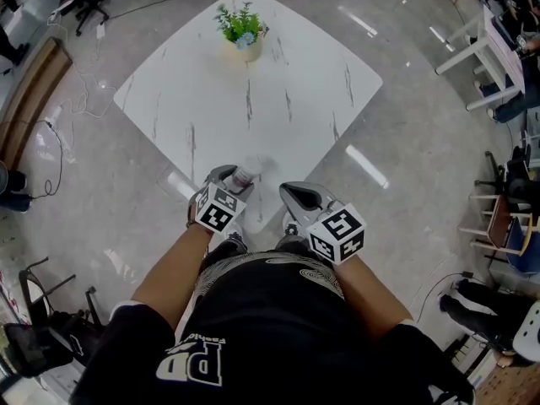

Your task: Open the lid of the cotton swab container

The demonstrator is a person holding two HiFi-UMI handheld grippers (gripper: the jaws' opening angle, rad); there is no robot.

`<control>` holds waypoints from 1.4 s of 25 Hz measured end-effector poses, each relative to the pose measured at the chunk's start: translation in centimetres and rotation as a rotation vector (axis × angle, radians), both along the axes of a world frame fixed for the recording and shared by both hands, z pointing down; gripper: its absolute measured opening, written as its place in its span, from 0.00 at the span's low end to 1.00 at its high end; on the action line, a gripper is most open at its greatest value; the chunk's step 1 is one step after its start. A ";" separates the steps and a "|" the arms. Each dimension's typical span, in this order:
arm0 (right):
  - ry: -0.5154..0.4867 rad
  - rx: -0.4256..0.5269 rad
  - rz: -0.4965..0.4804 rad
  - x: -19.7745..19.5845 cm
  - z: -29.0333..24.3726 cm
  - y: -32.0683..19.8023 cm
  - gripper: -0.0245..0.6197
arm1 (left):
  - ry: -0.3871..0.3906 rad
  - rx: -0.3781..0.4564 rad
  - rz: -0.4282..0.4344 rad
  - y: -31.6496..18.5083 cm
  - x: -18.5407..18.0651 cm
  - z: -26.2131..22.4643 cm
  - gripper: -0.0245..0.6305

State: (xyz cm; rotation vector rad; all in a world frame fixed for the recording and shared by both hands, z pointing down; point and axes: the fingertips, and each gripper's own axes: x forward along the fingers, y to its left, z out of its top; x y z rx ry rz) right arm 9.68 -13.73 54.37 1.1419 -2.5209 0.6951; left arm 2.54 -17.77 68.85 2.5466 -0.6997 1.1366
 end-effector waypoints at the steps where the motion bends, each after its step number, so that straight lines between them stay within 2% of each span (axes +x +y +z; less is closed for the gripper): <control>1: 0.002 0.005 0.003 0.1 -0.2 -0.2 0.04 | 0.010 0.006 -0.005 -0.2 -0.1 -0.4 0.49; 8: -0.006 0.033 0.015 0.7 -2.2 -1.8 0.04 | 0.094 0.074 -0.072 -2.9 -0.8 -4.6 0.49; 19: -0.015 0.087 -0.004 1.1 -6.0 -3.4 0.04 | 0.268 0.205 -0.158 -6.0 -1.8 -13.8 0.49; 30: -0.015 0.175 -0.010 1.0 -9.8 -5.1 0.04 | 0.439 0.344 -0.190 -6.3 -3.5 -22.2 0.49; 35: -0.016 0.210 -0.018 0.8 -11.3 -5.1 0.04 | 0.499 0.372 -0.202 -5.5 -4.0 -24.7 0.49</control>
